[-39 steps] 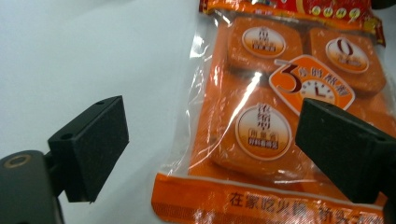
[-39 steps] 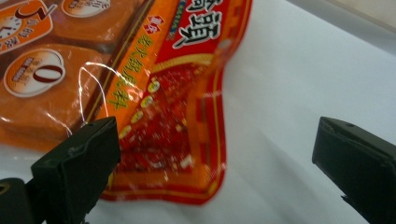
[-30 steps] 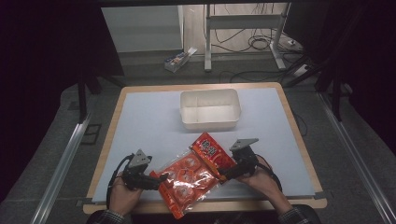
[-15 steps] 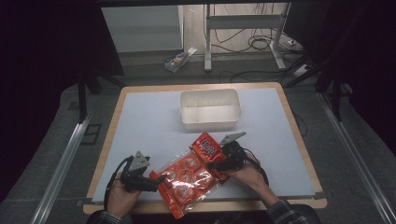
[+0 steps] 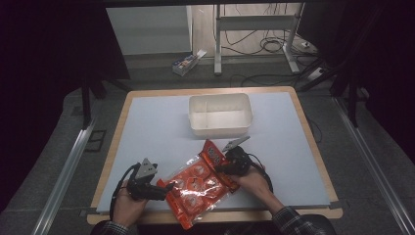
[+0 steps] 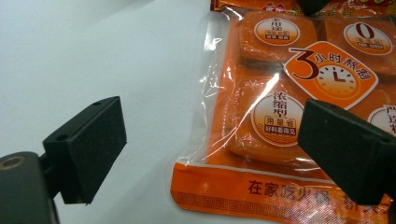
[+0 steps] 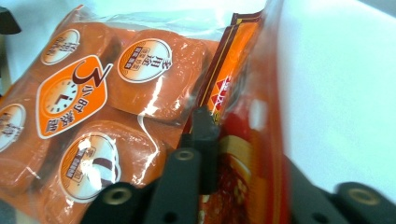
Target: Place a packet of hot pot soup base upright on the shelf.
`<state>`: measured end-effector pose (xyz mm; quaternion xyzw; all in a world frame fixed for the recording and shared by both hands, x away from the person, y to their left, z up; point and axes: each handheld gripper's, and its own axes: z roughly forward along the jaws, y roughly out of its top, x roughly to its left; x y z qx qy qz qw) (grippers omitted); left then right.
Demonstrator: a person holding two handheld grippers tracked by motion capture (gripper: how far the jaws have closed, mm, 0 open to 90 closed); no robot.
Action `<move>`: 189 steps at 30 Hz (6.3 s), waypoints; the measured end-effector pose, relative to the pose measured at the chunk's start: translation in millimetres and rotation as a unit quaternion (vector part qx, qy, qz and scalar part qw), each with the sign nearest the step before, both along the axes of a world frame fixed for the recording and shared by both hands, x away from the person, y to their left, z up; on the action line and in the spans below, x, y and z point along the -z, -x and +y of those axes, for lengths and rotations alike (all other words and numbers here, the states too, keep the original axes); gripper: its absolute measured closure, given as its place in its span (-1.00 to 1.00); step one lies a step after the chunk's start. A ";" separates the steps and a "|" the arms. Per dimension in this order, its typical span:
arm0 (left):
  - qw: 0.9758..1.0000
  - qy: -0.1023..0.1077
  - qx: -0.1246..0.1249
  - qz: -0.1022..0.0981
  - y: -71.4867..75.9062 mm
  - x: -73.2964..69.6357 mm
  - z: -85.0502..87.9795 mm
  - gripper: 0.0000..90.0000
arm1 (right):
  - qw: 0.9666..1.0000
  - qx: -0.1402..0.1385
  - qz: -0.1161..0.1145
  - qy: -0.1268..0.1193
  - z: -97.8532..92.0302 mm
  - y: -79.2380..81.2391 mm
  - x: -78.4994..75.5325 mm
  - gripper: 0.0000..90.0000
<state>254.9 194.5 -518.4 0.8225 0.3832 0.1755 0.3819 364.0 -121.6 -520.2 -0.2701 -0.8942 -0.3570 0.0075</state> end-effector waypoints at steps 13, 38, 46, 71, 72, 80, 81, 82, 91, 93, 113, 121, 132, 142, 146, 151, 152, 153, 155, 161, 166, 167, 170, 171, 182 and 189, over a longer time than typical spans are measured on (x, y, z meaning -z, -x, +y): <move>1.000 0.002 -0.009 -0.015 0.9 -2.0 5.0 -0.82 | 0.999 -0.018 -0.026 0.013 2.4 7.2 -12.5 0.97; 0.999 0.002 -0.017 -0.033 2.0 -5.2 8.3 -0.82 | 0.997 -0.055 -0.051 -0.024 -1.4 1.8 -115.6 0.98; 0.999 0.001 -0.017 -0.037 2.0 -5.5 8.2 -0.82 | 0.995 -0.065 -0.076 -0.014 -0.5 1.7 -151.4 0.98; 0.999 0.010 -0.010 -0.031 0.9 -5.6 6.7 -0.83 | 0.991 -0.032 -0.129 -0.014 -19.8 -22.2 -218.8 0.98; 0.999 0.009 -0.009 -0.030 0.8 -5.4 6.5 -0.83 | 0.991 -0.029 -0.128 -0.016 -21.1 -24.4 -221.6 0.98; 1.000 0.004 -0.005 -0.027 0.3 -4.5 4.6 -0.83 | 0.990 -0.009 -0.141 -0.022 -27.0 -41.3 -240.7 0.98; 1.000 0.005 -0.005 -0.028 0.2 -4.4 4.5 -0.83 | 0.990 -0.007 -0.142 -0.023 -27.6 -43.4 -243.2 0.98; 1.000 0.005 -0.006 -0.028 0.2 -4.3 4.5 -0.83 | 0.989 -0.007 -0.145 -0.024 -28.0 -45.3 -245.0 0.98; 1.000 0.004 -0.004 -0.029 0.3 -4.4 4.4 -0.83 | 0.987 0.009 -0.159 -0.019 -28.7 -67.1 -262.5 0.98; 1.000 0.004 -0.004 -0.029 0.3 -4.3 4.3 -0.83 | 0.986 0.013 -0.164 -0.015 -28.9 -71.5 -265.2 0.98; 0.999 0.003 -0.006 -0.035 0.9 -5.1 4.1 -0.83 | 0.982 0.038 -0.186 0.009 -29.3 -125.2 -266.6 0.97; 0.999 0.003 -0.008 -0.037 1.1 -5.2 4.1 -0.83 | 0.982 0.039 -0.186 0.015 -27.1 -142.1 -263.7 0.98; 0.999 0.002 -0.006 -0.038 1.2 -5.3 4.1 -0.83 | 0.982 0.023 -0.188 0.026 -18.7 -165.9 -246.1 0.97; 0.999 0.004 -0.007 -0.036 1.7 -4.9 3.3 -0.83 | 0.984 0.011 -0.171 0.043 -7.2 -178.5 -224.8 0.97; 0.999 0.003 -0.006 -0.036 1.7 -4.9 3.2 -0.83 | 0.987 0.006 -0.155 0.034 -6.5 -184.0 -215.4 0.97; 0.999 0.002 -0.006 -0.036 1.9 -5.0 2.9 -0.83 | 0.990 0.007 -0.139 0.031 -6.8 -191.1 -206.3 0.97; 0.999 0.002 -0.006 -0.036 1.9 -5.1 2.9 -0.83 | 0.990 0.007 -0.140 0.033 -7.0 -192.9 -204.1 0.97; 0.999 0.002 -0.005 -0.037 2.0 -5.2 2.9 -0.83 | 0.990 0.010 -0.136 0.035 -6.9 -193.8 -202.5 0.97; 0.999 0.001 -0.005 -0.036 2.0 -5.2 2.8 -0.83 | 0.990 0.012 -0.132 0.039 -6.9 -197.0 -197.0 0.97; 0.999 0.000 -0.003 -0.035 1.9 -4.9 2.0 -0.83 | 0.989 0.042 -0.136 0.027 -13.8 -205.5 -193.2 0.87; 0.999 -0.001 -0.002 -0.034 1.8 -4.7 1.9 -0.83 | 0.985 0.079 -0.152 0.010 -20.9 -211.8 -193.3 0.36; 0.999 0.000 -0.002 -0.034 1.8 -4.7 2.0 -0.83 | 0.983 0.085 -0.163 0.020 -20.6 -212.5 -192.7 0.29; 0.999 -0.002 -0.002 -0.034 1.7 -4.6 1.7 -0.83 | 0.980 0.099 -0.171 0.024 -22.1 -212.6 -192.6 0.02; 0.999 -0.002 -0.002 -0.034 1.8 -4.5 1.5 -0.83 | 0.979 0.104 -0.174 0.024 -22.5 -212.6 -192.9 -0.09; 0.999 -0.005 -0.002 -0.034 1.8 -4.5 0.3 -0.83 | 0.971 0.144 -0.188 0.031 -33.7 -212.3 -194.2 -1.00; 0.999 -0.005 -0.002 -0.035 1.6 -4.3 0.1 -0.83 | 0.973 0.143 -0.184 0.008 -42.7 -205.3 -198.0 -1.00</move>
